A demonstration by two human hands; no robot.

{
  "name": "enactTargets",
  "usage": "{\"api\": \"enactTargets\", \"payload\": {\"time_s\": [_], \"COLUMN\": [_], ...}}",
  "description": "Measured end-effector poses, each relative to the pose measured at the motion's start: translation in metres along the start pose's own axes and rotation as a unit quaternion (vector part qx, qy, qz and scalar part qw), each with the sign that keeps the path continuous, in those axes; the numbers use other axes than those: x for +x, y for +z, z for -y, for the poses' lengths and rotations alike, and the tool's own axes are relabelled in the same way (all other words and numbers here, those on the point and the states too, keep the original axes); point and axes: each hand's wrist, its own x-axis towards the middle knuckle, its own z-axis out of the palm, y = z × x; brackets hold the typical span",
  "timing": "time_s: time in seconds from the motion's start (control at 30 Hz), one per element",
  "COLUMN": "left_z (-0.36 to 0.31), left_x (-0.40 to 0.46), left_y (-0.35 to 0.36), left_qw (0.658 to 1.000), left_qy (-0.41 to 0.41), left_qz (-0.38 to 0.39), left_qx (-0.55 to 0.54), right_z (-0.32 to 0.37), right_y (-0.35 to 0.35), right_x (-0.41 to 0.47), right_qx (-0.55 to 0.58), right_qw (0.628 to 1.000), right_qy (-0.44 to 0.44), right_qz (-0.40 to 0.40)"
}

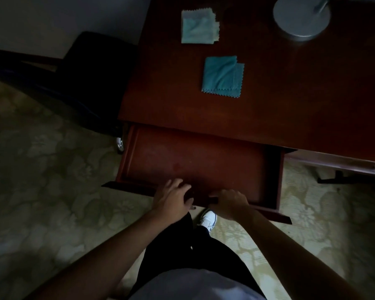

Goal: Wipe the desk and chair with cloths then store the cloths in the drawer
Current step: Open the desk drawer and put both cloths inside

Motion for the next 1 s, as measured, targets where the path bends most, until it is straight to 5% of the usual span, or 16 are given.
{"api": "enactTargets", "payload": {"time_s": [0.33,0.67,0.83,1.0], "left_z": [0.005,-0.013,-0.003,0.010], "left_x": [0.035,0.147,0.229,0.320], "left_y": [-0.016,-0.160,-0.227,-0.271], "left_qw": [0.982,0.984,0.977,0.980], "left_qy": [-0.061,-0.030,-0.040,-0.026], "left_qz": [0.174,-0.103,-0.150,-0.171], "left_qx": [-0.048,-0.145,-0.148,-0.102], "right_z": [-0.015,0.005,0.034,0.054], "right_y": [-0.003,-0.126,-0.209,-0.281], "right_x": [0.002,0.053,0.102,0.164], "right_qx": [0.142,0.422,0.405,0.276], "right_qw": [0.990,0.883,0.865,0.897], "right_qy": [0.009,0.052,0.098,0.144], "right_qz": [0.001,-0.197,-0.280,-0.313]}}
